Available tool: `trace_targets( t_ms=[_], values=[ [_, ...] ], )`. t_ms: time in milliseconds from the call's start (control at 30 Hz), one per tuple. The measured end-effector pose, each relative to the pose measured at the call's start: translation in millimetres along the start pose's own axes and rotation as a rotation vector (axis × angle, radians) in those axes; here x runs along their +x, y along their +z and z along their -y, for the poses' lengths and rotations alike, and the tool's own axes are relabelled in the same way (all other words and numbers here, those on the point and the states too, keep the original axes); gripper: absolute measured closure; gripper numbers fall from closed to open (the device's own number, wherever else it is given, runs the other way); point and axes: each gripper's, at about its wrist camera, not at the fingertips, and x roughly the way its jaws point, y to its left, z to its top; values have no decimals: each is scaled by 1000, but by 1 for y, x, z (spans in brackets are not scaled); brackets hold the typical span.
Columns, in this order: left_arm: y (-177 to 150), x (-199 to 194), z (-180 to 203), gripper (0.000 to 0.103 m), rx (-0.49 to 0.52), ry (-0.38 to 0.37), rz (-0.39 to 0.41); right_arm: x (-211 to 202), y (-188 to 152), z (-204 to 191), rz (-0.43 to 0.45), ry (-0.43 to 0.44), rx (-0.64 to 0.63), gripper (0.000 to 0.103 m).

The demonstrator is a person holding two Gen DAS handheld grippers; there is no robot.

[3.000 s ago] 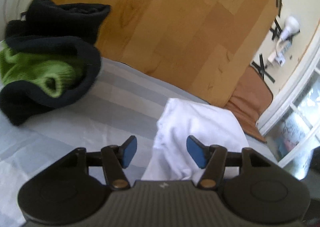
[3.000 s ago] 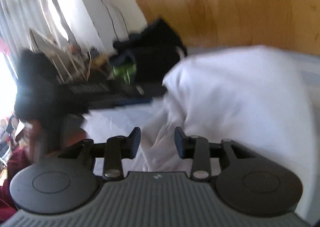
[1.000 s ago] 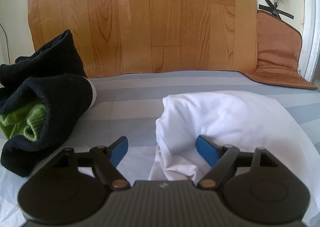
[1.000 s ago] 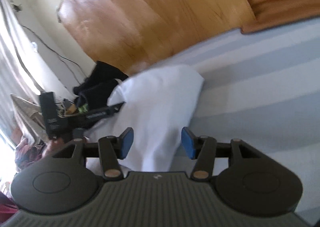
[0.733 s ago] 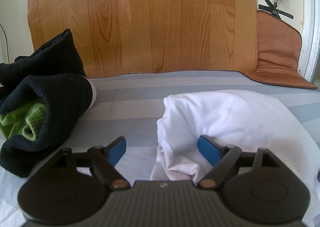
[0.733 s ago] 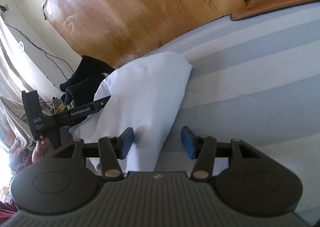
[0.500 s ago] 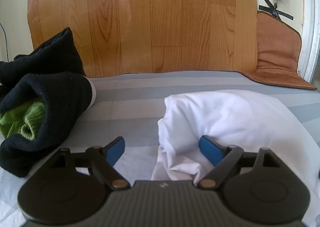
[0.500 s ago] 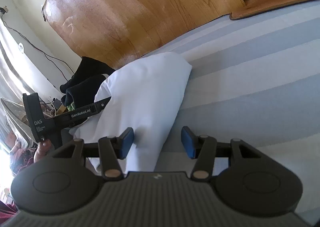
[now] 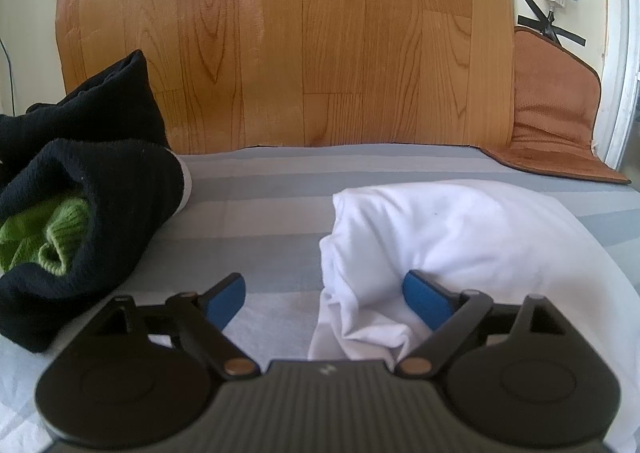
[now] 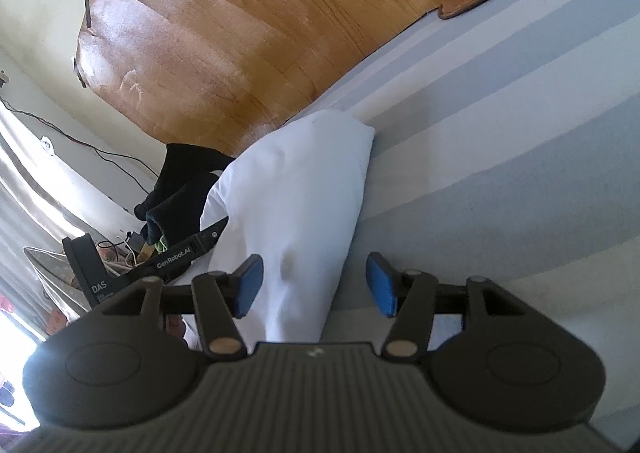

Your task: Fold small clothes

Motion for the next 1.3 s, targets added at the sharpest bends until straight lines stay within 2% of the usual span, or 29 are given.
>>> trace_targets(
  t_ms=[167, 400, 533, 733, 900, 1300],
  values=[
    [-2, 0, -1, 11, 4, 0, 8, 0, -3, -2, 28, -13, -2, 43],
    [-4, 1, -4, 1, -7, 13, 5, 0, -1, -1, 33, -11, 5, 42],
    [-4, 2, -5, 0, -16, 8, 1, 0, -1, -1, 33, 3, -1, 41],
    [-4, 2, -6, 0, -17, 6, -1, 0, -4, -4, 32, 36, -39, 31],
    [-5, 3, -10, 0, -37, -4, -10, 3, -8, -13, 24, 57, -108, 13],
    [-9, 4, -23, 0, -86, -46, -39, 8, -12, -18, 35, 33, -157, 9]
  ],
)
